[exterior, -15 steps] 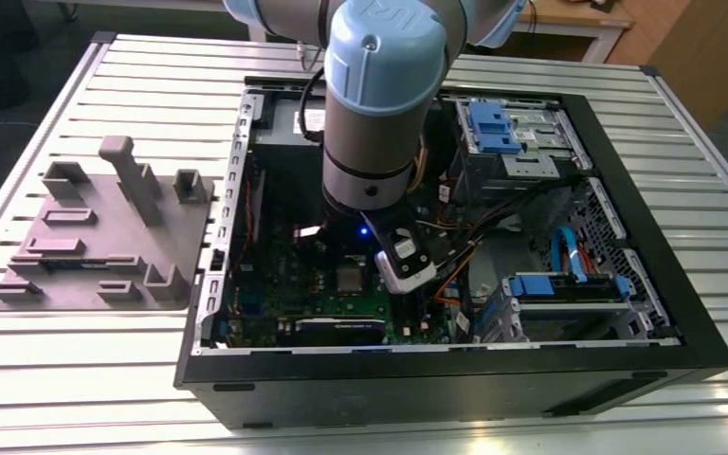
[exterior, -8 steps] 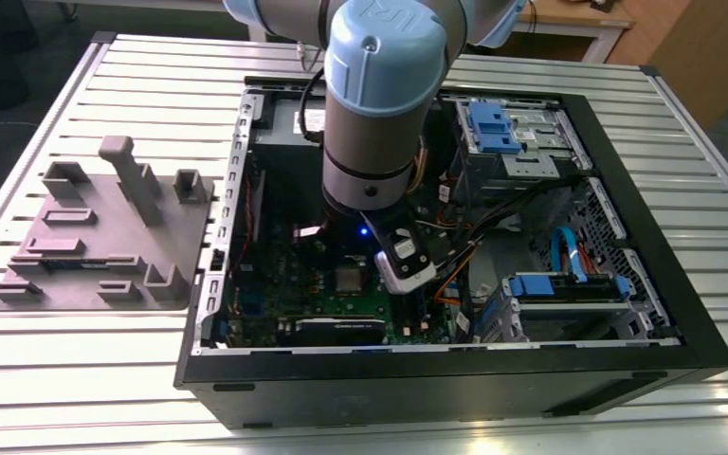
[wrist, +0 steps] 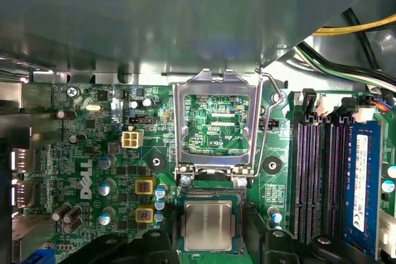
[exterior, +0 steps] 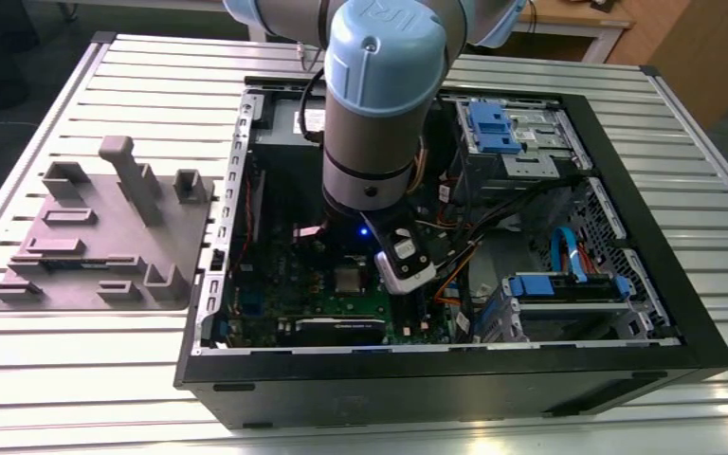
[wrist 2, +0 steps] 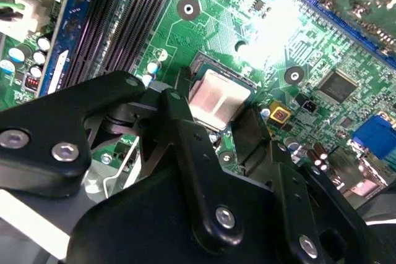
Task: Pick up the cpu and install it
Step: 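Place the cpu into insertion slot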
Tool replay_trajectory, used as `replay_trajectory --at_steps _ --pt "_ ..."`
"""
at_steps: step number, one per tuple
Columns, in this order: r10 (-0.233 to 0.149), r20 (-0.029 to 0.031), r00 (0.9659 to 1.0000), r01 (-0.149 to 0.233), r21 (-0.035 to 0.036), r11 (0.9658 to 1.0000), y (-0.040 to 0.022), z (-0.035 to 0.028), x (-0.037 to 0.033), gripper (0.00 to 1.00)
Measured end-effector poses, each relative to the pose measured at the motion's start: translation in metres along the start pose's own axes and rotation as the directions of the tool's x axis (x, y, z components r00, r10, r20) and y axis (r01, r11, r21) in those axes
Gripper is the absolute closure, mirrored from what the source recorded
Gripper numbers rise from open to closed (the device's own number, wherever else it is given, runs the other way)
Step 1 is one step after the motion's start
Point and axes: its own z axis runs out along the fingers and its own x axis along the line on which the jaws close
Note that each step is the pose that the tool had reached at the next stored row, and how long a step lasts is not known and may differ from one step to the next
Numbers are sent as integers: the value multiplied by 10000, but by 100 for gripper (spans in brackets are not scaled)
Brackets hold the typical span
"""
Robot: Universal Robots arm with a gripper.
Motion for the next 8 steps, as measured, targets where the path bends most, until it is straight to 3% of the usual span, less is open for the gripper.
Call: replay_trajectory --at_steps 3,4,8 --pt "-1 -4 10000 1 3 10000 0 -6 0 47" --pt "-1 -3 10000 1 1 10000 0 -5 0 53" --pt "-1 -4 10000 1 1 10000 0 -4 0 53"
